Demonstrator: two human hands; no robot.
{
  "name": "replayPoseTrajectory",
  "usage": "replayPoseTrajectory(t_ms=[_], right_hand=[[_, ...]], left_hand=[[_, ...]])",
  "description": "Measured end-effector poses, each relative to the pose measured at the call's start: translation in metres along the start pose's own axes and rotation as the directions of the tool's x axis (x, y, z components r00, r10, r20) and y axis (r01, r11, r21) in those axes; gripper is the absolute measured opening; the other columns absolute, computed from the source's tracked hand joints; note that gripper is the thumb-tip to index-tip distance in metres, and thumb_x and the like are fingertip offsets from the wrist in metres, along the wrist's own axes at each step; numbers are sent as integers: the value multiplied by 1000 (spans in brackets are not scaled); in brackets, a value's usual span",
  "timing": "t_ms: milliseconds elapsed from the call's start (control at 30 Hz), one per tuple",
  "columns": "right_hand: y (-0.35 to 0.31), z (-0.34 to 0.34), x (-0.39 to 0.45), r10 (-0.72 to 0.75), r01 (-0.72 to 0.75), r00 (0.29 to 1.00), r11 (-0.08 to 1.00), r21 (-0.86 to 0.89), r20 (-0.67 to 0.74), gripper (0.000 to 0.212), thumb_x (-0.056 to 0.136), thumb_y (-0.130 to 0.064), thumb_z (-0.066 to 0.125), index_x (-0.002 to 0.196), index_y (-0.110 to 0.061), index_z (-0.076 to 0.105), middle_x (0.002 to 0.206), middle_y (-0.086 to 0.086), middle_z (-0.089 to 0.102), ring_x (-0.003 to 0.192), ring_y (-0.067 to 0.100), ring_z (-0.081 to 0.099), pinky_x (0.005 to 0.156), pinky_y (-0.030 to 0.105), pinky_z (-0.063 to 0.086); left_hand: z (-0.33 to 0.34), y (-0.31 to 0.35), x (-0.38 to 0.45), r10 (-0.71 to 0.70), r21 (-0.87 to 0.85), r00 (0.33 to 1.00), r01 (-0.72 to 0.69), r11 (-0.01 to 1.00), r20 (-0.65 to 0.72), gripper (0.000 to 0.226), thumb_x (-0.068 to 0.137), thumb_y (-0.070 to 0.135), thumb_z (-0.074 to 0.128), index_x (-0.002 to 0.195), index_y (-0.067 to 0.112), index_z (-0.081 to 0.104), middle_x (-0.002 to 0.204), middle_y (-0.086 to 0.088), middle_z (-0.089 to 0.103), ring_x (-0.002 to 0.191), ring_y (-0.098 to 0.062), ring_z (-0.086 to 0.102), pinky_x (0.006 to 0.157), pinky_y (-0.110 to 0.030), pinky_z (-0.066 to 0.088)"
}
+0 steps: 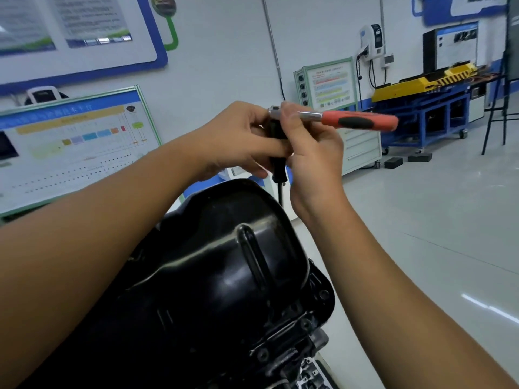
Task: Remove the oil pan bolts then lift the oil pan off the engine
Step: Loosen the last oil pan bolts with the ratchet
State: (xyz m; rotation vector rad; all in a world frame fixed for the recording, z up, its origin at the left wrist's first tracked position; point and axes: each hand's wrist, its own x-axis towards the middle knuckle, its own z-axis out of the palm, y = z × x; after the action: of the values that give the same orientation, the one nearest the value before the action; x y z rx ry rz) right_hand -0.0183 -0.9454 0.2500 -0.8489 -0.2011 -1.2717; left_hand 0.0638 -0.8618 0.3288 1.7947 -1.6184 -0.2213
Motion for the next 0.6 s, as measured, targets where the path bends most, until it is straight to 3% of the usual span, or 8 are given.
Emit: replayPoseTrajectory(t_ms=[67,133,300,400,533,600], right_hand=[[1,0,0,109,-107,994,989,105,-9,23,104,-26,61,99,-7,74,97,19,77,92,34,76,88,51,62],[1,-5,-2,126,-128,992,983,129,24,26,105,-27,58,98,-8,74,95,19,77,91,34,75,85,49,62],[-1,-21,0,-106,105,994,993,-53,-16,18,96,-10,71,110,1,73,96,13,79,94,27,77,84,37,62],[-2,-22,-2,-126,126,992,992,5,20,13,96,-8,71,107,-2,73,97,13,79,92,27,78,79,32,61],[-6,-11,3,60,-61,998,994,91,15,19,103,-16,62,93,-6,75,93,19,77,92,36,77,77,40,62],[-5,-8,5,6,-6,1000,1000,12,6,15,98,-13,69,86,-10,77,87,15,78,84,31,78,73,39,62]], left_hand=[[1,2,-2,18,-61,998,-14,998,61,35,89,13,77,123,10,67,93,-8,78,88,-25,77,78,-46,64],[3,4,-4,43,-70,996,-37,997,77,34,94,7,71,127,11,65,95,-6,77,87,-22,76,74,-43,64],[10,11,2,43,76,999,-42,996,-15,33,88,12,80,119,14,71,92,-19,77,81,-36,77,73,-49,65],[10,10,4,88,67,996,-90,994,24,25,87,16,79,110,25,75,92,-18,76,83,-35,77,74,-50,65],[5,4,4,71,-68,986,-61,996,151,32,95,12,69,127,5,65,96,-8,77,91,-25,77,74,-43,63],[2,2,4,73,-41,992,-69,997,106,31,94,12,72,124,5,67,95,-11,77,89,-29,77,72,-41,63]])
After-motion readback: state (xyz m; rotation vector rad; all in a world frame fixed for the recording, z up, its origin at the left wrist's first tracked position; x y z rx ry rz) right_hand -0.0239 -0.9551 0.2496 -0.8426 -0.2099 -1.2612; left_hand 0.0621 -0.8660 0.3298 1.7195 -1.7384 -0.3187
